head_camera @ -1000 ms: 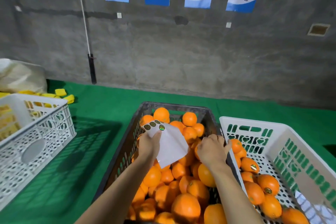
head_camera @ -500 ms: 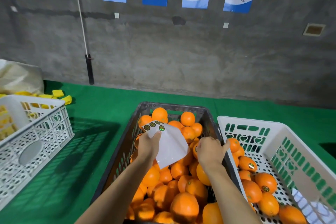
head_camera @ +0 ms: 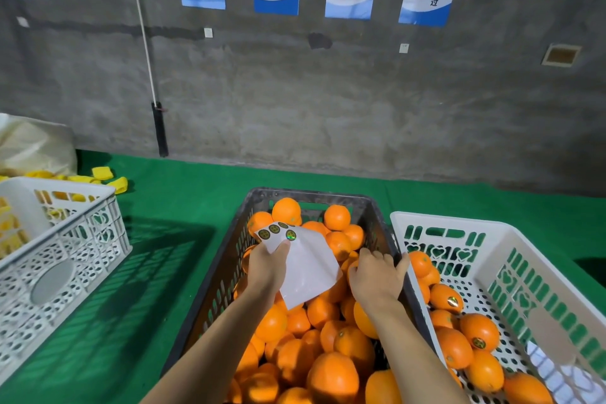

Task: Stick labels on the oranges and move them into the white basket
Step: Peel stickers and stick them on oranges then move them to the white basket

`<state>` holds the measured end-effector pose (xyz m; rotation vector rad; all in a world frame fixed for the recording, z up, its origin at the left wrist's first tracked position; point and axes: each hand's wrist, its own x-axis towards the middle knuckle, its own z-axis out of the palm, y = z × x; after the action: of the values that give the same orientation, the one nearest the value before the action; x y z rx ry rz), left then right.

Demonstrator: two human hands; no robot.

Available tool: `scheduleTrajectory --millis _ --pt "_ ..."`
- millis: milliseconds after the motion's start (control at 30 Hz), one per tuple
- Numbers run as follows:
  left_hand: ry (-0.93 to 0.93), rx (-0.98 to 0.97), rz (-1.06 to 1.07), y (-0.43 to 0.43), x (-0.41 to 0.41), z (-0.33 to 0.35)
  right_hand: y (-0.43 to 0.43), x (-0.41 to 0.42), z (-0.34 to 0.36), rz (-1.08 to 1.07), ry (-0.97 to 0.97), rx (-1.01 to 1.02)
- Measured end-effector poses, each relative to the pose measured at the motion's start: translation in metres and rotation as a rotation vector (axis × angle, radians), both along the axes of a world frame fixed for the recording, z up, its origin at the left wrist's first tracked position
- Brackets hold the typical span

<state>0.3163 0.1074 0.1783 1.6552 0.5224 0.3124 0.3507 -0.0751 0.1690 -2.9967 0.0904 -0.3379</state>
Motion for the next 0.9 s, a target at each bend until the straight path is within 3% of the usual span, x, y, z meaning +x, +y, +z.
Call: scheduleTrajectory --millis 233,533,800,900 --pt "0.002 -0.006 0.005 0.000 -0.002 0.001 0.008 -0.001 0.001 -0.046 0.169 -0.123" --pt "-0.024 0.005 0.028 0.001 -0.001 -0.001 0.007 0.000 0.002 -0.039 -0.069 0.175" --pt "-0.061 0.011 0.010 0.000 -0.002 0.000 0.001 -0.004 0.025 -0.052 -0.341 1.288" --pt "-0.051 0.008 0.004 -0.001 -0.003 -0.001 -0.007 -0.001 0.030 -0.195 -0.394 1.776"
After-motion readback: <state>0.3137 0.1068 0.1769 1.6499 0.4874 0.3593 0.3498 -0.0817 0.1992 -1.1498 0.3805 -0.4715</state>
